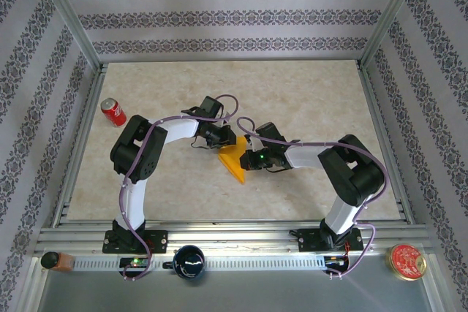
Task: Fold a paper plane with a square sheet of paper (pick it up from the middle)
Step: Third fold the triangle at the center of the table.
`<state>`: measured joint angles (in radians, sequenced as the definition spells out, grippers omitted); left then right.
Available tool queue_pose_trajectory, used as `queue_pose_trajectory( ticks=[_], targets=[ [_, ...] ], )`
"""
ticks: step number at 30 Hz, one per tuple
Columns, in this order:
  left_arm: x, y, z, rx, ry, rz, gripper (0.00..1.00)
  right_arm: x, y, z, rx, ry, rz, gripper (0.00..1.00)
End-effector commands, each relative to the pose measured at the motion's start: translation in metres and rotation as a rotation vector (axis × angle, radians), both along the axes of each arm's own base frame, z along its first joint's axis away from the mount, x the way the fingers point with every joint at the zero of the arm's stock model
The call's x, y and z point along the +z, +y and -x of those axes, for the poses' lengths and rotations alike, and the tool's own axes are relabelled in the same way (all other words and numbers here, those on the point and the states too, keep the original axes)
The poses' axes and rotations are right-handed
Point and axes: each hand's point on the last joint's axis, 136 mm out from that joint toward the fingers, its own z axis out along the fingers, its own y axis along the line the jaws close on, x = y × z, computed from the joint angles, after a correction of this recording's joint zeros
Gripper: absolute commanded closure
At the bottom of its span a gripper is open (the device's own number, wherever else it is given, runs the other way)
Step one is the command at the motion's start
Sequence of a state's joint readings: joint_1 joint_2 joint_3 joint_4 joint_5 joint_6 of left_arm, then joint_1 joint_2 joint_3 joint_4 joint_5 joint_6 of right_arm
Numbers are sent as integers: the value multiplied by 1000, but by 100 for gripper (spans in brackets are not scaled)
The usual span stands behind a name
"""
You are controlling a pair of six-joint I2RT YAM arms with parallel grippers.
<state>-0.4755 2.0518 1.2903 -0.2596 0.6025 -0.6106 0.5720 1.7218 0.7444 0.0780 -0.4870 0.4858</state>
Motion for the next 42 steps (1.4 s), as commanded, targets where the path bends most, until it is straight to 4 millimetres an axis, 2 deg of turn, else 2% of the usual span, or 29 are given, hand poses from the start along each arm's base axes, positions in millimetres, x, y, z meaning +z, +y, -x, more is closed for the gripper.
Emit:
queue_pose_trajectory(
  ticks=[1, 8, 12, 15, 17, 20, 25, 30, 36, 42],
  targets=[
    [4, 8, 3, 20, 9, -8, 81, -4, 0, -1, 15, -3, 20, 100],
    [33, 4, -9, 22, -64, 14, 75, -7, -1, 0, 15, 2, 27, 100],
    [50, 15, -14, 87, -130, -6, 66, -8, 0, 0, 13, 9, 24, 100],
    [59, 26, -11, 135, -144, -8, 66, -8, 1, 0, 15, 9, 22, 100],
    [64, 31, -5, 169, -147, 2, 68, -7, 1, -1, 14, 10, 20, 100],
    [72, 33, 6, 226, -148, 76, 77, -6, 1, -1, 16, 7, 21, 100],
    [82, 25, 27, 305, -129, 263, 88, -5, 0, -2, 13, 2, 24, 100],
    [72, 12, 43, 283, -91, 272, 88, -4, 1, -1, 15, 2, 22, 100],
    [53, 1, 48, 262, -45, 243, 88, -3, 1, -1, 22, 0, 17, 100],
    [38, -1, 55, 238, -6, 176, 89, -4, 0, 0, 19, 2, 23, 100]
  ],
)
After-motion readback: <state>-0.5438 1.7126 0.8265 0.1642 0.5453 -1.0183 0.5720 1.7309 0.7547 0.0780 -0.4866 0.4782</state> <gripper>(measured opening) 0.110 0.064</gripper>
